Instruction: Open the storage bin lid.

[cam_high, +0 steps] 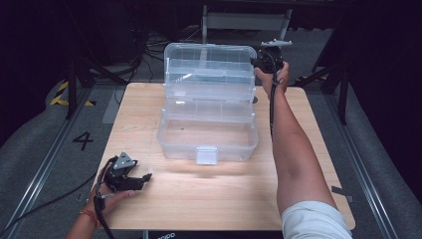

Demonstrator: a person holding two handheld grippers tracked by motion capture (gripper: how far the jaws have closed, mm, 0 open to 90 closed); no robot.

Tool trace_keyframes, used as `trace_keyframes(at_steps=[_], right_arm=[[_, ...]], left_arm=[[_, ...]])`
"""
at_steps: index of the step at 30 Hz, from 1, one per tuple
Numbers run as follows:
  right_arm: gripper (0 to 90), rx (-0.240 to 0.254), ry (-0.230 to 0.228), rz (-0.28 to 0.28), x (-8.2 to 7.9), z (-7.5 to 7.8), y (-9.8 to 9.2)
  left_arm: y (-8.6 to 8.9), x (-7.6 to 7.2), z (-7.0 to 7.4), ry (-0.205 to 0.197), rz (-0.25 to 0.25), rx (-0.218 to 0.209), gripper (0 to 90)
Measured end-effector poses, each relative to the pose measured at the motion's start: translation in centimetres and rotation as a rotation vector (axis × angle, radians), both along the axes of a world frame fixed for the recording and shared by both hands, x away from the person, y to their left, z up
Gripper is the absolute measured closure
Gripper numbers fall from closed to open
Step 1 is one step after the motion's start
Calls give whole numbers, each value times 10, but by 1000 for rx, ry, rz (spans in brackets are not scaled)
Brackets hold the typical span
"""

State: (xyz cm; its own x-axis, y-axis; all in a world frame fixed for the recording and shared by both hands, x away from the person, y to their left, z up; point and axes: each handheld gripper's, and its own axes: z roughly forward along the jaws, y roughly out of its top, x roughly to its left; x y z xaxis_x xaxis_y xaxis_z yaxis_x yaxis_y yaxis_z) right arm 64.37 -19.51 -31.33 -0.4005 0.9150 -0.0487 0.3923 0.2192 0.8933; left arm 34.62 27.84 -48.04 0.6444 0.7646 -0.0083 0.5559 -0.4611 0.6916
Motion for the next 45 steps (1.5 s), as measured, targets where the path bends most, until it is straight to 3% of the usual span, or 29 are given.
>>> trace_keyframes(at_steps=[14, 16, 19, 32, 45], right_arm=[[722, -15, -7, -29, 2, -4, 1], [741, 6, -13, -7, 1, -2, -1], [752, -36, -19, 9, 0, 2, 3], [733, -42, -22, 31, -5, 6, 9], [686, -99, -30, 66, -21, 5, 11]], left_arm=[[0, 0, 0, 1, 1, 0, 232], [0, 0, 0, 0, -1, 0, 232], [0, 0, 0, 4, -2, 0, 231], [0, -1, 0, 2, -3, 1, 232], [0, -1, 0, -3, -4, 0, 232]])
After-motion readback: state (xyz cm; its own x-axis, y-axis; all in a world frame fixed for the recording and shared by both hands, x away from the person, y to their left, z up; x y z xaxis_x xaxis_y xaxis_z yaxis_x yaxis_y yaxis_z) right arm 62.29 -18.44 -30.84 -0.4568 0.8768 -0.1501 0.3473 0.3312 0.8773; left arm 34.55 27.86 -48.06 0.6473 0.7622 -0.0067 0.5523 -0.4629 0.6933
